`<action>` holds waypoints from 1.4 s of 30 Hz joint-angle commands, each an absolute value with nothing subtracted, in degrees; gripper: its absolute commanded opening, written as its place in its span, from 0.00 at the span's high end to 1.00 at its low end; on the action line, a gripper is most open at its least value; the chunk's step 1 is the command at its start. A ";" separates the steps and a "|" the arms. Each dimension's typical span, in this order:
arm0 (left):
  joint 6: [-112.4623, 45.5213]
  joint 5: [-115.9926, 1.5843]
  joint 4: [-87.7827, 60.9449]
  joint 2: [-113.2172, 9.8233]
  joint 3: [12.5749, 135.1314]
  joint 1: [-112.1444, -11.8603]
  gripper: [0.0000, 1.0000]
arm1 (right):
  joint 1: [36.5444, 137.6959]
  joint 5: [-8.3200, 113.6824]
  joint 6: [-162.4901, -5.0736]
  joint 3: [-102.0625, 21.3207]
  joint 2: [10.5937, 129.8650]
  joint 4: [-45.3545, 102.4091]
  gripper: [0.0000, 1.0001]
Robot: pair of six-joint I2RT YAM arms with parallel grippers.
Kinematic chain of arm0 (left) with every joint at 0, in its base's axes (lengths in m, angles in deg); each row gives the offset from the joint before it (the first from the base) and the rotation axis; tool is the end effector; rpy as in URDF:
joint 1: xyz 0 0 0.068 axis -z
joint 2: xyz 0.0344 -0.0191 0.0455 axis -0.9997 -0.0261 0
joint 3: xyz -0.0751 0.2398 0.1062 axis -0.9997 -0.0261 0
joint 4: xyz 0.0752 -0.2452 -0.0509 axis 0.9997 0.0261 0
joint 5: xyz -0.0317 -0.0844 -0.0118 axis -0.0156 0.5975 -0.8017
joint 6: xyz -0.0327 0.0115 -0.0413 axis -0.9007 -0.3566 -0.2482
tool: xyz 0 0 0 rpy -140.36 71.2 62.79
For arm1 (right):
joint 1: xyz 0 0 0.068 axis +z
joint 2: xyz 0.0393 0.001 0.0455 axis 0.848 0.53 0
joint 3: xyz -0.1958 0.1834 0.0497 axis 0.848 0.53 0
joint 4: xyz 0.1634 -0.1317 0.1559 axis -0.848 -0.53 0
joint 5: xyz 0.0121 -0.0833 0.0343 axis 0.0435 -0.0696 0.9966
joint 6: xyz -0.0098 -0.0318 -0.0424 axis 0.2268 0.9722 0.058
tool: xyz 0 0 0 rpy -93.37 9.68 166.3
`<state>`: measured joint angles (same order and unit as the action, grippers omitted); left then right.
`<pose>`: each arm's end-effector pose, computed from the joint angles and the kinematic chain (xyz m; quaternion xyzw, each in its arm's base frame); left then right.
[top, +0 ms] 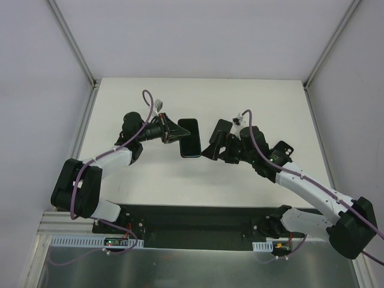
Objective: Take the phone out of the phone case
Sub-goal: Remove the phone case from the phone.
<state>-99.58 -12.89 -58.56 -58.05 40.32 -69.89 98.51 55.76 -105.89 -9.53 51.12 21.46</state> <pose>0.2729 -0.1218 0.2579 -0.0190 0.6912 -0.6902 0.2132 0.1832 0.1652 0.2858 -0.1348 0.8296 0.3700 0.3958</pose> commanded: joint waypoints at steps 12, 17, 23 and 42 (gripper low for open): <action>-108.11 -11.24 -70.90 -56.09 40.44 -69.25 1.00 | 99.30 61.47 -109.48 -5.78 56.73 37.99 0.04; -108.20 -11.24 -70.91 -56.36 40.18 -69.25 1.00 | 99.21 64.28 -112.12 -4.46 57.18 45.98 0.04; -109.16 -11.15 -72.31 -56.53 39.39 -69.25 1.00 | 98.60 67.70 -117.91 -2.44 58.23 59.30 0.04; -112.59 -12.55 -77.94 -55.22 35.52 -68.99 1.00 | 98.34 67.89 -131.90 -4.72 67.36 80.89 0.01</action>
